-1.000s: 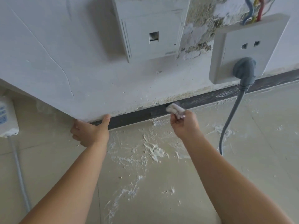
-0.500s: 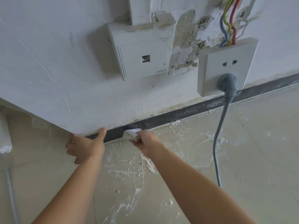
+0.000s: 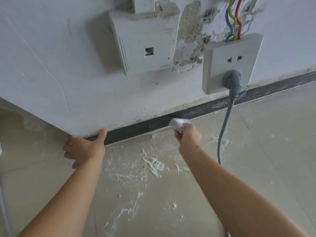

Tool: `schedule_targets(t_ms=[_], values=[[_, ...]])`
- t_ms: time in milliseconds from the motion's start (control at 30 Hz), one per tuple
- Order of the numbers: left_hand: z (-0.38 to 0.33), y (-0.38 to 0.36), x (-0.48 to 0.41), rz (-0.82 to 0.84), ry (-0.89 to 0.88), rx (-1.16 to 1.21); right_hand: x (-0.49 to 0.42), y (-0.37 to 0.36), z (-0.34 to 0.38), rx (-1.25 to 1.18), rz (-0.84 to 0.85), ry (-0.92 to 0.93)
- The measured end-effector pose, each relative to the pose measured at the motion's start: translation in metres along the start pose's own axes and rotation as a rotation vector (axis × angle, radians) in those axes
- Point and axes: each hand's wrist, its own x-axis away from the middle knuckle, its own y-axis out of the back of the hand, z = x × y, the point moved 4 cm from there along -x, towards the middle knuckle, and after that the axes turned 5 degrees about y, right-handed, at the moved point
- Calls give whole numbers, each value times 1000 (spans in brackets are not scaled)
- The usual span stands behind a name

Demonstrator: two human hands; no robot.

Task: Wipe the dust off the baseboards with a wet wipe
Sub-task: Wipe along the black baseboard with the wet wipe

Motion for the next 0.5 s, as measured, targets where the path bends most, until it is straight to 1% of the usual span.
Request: schedule_targets(t_ms=[100, 167, 200, 300, 333, 400, 467, 500], values=[[0, -2, 1, 1, 3, -4, 16, -26, -29, 206, 196, -149], [-4, -2, 0, 10, 2, -21, 24, -45, -37, 236, 283, -212], [-6, -1, 0, 16, -1, -30, 24, -53, -35, 240, 297, -202], [-9, 2, -1, 25, 0, -52, 14, -58, -13, 348, 266, -112], [-9, 2, -1, 28, 3, -58, 11, -53, -2, 339, 245, -66], [-9, 1, -1, 31, 18, -50, -2, -36, 18, 116, 116, -31], [-8, -2, 4, 21, 33, -9, -9, -15, 32, -65, 77, 44], [-7, -4, 12, 17, 37, 29, -13, -5, 35, -73, 60, 88]])
